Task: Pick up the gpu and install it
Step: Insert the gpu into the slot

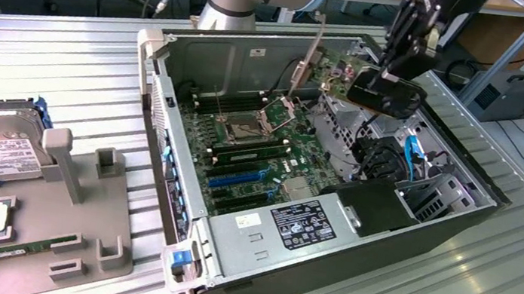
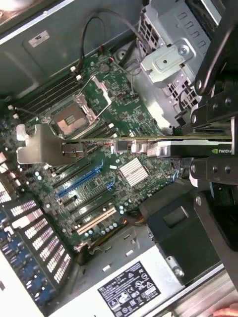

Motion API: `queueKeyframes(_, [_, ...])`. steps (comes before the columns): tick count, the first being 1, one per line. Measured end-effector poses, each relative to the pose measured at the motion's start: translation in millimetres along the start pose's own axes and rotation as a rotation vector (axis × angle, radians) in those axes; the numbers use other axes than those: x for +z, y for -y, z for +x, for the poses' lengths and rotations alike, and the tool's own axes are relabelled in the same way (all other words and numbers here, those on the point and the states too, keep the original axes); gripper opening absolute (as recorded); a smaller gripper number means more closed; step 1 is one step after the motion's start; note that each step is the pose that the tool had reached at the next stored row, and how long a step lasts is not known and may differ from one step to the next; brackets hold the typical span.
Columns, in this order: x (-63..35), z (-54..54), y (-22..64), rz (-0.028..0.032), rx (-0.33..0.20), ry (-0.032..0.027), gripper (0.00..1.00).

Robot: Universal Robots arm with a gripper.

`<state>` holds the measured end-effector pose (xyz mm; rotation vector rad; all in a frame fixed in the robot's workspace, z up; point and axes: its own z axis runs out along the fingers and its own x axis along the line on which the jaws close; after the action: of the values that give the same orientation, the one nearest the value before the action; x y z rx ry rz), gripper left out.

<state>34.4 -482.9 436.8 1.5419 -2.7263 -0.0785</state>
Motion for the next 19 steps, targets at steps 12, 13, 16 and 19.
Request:
queueKeyframes(12, [1.3,-0.7,-0.3,-0.0036,-0.372,-0.0247,0.27])
queueKeyframes(13, [1.5,-0.9,-0.4,-0.0026,-0.400,-0.0295,0.27])
queueKeyframes(16, [2.0,-2.5,-1.4,0.0014,-0.466,-0.0461,0.27])
queueKeyframes(19, [2.4,-5.6,-3.5,0.0049,-0.497,-0.0581,0.27])
